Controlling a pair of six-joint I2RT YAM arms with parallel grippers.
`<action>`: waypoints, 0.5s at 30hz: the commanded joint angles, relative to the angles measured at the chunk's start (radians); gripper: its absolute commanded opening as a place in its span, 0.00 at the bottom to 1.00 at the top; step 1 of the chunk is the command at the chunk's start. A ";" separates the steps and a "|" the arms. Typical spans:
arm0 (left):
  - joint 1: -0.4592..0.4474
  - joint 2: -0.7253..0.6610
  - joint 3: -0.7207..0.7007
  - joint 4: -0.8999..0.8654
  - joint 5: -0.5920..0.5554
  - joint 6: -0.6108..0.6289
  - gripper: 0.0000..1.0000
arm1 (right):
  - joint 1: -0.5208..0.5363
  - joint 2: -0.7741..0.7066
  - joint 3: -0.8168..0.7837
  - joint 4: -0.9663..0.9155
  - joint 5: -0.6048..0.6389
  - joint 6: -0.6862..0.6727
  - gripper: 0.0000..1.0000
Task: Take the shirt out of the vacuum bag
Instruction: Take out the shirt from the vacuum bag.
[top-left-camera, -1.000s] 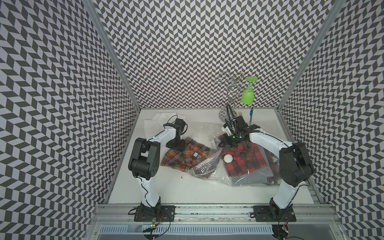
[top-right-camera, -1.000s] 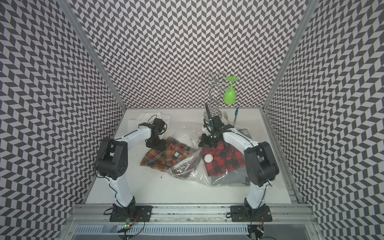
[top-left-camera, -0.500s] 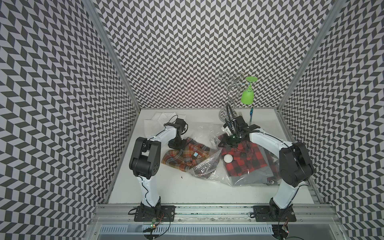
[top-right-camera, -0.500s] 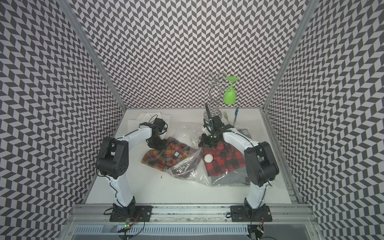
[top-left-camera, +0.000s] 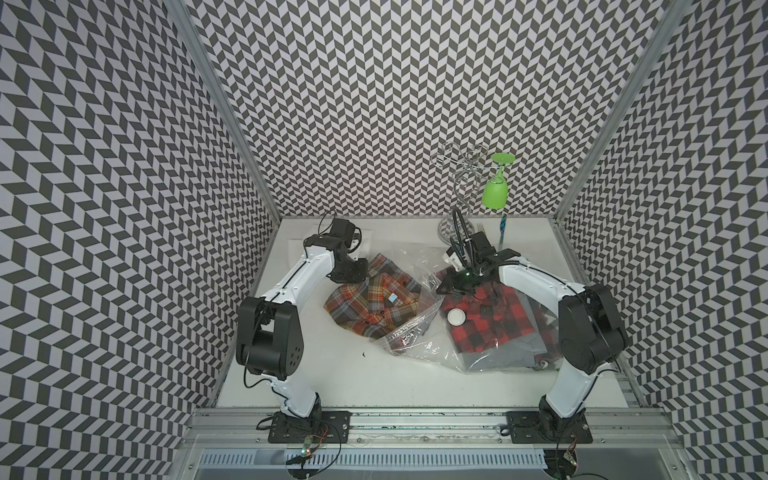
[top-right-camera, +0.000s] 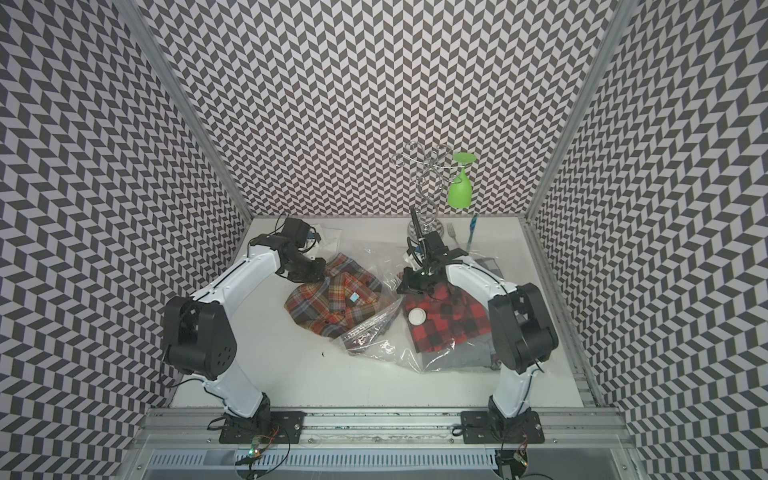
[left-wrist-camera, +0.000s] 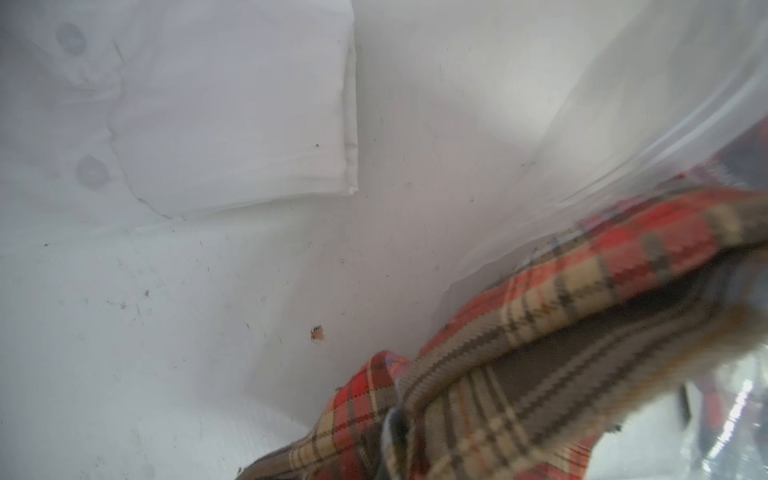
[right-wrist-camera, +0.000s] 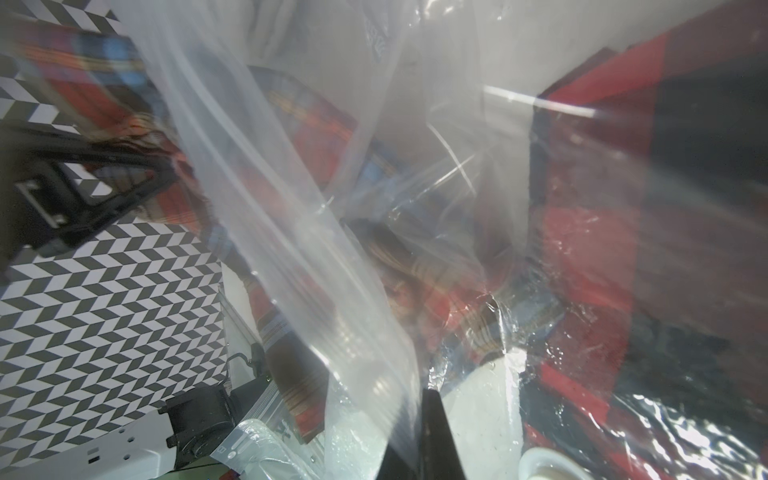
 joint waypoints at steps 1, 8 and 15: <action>0.008 -0.072 0.040 -0.011 0.097 -0.053 0.00 | -0.001 0.017 0.016 0.019 -0.001 -0.010 0.00; 0.079 -0.148 0.047 -0.034 0.134 -0.110 0.00 | -0.001 0.023 0.016 0.020 -0.001 -0.009 0.00; 0.196 -0.173 0.080 -0.051 0.083 -0.132 0.00 | -0.001 0.031 0.019 0.019 0.005 -0.008 0.00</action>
